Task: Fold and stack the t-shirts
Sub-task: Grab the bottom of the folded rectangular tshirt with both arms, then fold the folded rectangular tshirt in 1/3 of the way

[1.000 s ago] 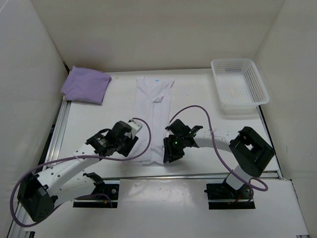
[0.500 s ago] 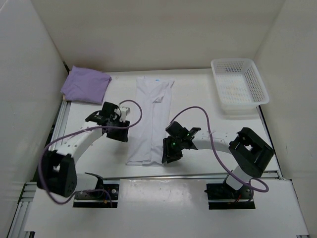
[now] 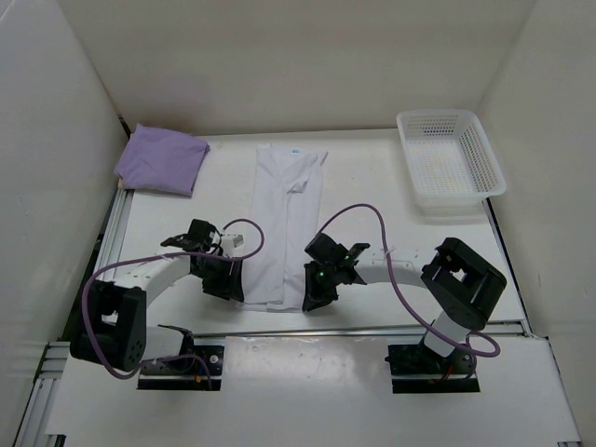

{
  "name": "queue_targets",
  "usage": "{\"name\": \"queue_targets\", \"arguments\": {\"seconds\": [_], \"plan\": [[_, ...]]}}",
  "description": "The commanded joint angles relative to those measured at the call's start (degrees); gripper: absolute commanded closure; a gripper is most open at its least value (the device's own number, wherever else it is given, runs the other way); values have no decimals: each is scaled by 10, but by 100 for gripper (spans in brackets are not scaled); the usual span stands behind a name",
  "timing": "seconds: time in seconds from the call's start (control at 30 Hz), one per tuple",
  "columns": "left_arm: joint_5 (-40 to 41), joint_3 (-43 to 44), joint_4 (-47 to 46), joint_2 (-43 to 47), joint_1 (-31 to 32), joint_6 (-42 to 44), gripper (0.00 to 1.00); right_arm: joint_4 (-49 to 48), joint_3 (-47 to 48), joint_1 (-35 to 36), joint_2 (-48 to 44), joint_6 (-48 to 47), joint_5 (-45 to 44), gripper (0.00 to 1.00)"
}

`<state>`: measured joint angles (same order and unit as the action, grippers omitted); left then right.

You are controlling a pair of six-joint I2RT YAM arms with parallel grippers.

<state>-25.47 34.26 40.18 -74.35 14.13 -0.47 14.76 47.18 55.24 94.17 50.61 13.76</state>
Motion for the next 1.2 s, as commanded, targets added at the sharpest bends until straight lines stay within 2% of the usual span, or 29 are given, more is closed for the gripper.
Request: {"name": "queue_targets", "arguments": {"seconds": [0.0,0.13,0.17,0.23,0.27,0.37,0.47,0.63,0.77,0.97,1.17], "plan": [[-24,-13,-37,-2,-13,5,40,-4,12,0,5,8,-14,82],[-41,-20,-49,-7,-13,5,51,2,12,0,5,8,-14,97],[-48,-20,-56,-20,-13,5,57,2,12,0,5,13,-14,99],[-70,-27,-70,-36,2,5,65,2,5,0,-2,13,-14,100],[-82,-27,-76,-41,9,5,74,2,5,0,-2,13,-14,100],[-116,-15,-76,-48,26,5,90,2,5,6,-23,-2,-14,100],[-116,-15,-76,-19,27,5,90,17,11,6,-53,-16,-25,100],[-97,10,-50,36,27,5,90,96,86,6,-86,-56,-67,100],[-91,86,3,42,-10,5,90,148,152,-12,-97,-89,-106,100],[-108,202,29,-64,-62,5,90,153,248,-101,-54,-147,-100,100],[-119,359,34,-203,-75,5,90,163,380,-180,62,-205,-87,100]]}}
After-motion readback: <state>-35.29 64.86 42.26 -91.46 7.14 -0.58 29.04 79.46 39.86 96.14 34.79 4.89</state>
